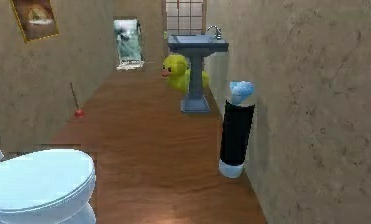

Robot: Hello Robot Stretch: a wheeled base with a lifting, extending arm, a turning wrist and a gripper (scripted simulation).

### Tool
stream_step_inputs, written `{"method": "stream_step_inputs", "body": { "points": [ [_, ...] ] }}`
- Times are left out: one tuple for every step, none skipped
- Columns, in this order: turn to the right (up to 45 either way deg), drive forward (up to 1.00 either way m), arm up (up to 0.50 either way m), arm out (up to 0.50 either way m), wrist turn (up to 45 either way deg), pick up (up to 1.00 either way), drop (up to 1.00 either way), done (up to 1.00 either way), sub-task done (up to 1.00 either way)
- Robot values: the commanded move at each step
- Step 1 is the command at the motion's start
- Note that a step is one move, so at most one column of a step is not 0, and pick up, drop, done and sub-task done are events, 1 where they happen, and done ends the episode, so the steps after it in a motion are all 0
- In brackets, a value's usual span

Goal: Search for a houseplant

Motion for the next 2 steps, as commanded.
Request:
{"method": "stream_step_inputs", "body": {
  "points": [
    [-6.0,0.0,0.0,0.0,0.0,0.0,0.0,0.0,0.0],
    [0.0,0.5,0.0,0.0,0.0,0.0,0.0,0.0,0.0]
  ]
}}
